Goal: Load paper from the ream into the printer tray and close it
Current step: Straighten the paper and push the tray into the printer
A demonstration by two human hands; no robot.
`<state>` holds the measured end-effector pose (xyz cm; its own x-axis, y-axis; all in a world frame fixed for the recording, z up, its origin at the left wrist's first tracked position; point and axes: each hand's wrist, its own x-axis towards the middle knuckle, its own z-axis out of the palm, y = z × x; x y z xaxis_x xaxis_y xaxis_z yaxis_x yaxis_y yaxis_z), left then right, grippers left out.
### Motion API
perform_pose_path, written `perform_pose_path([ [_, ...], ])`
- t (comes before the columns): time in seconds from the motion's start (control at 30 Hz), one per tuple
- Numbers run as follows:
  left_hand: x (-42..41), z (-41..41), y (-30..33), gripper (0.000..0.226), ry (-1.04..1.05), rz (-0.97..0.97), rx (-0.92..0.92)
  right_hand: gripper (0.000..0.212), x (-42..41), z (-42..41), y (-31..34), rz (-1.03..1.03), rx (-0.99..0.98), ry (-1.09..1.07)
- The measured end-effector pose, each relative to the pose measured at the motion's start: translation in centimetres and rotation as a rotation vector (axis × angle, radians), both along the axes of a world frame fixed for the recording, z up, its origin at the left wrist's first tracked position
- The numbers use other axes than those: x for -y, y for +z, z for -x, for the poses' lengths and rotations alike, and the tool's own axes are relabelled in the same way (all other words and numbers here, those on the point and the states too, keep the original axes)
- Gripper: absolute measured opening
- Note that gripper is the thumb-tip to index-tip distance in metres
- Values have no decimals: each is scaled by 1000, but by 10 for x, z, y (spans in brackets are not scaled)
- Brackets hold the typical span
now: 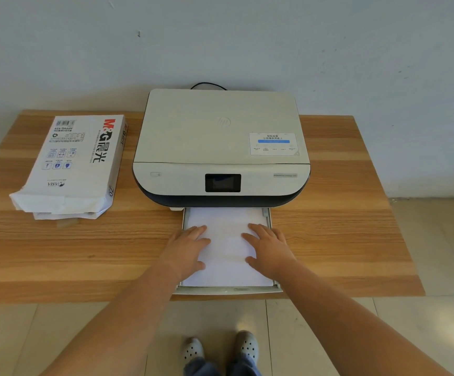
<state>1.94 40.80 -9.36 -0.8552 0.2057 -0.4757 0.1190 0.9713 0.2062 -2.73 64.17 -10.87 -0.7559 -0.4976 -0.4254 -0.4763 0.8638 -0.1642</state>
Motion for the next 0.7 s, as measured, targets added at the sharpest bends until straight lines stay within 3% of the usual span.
perform_pose_path([
  [0.7,5,9,-2,71,63,-6,22,64,-2,14,3,-10,9,-8],
])
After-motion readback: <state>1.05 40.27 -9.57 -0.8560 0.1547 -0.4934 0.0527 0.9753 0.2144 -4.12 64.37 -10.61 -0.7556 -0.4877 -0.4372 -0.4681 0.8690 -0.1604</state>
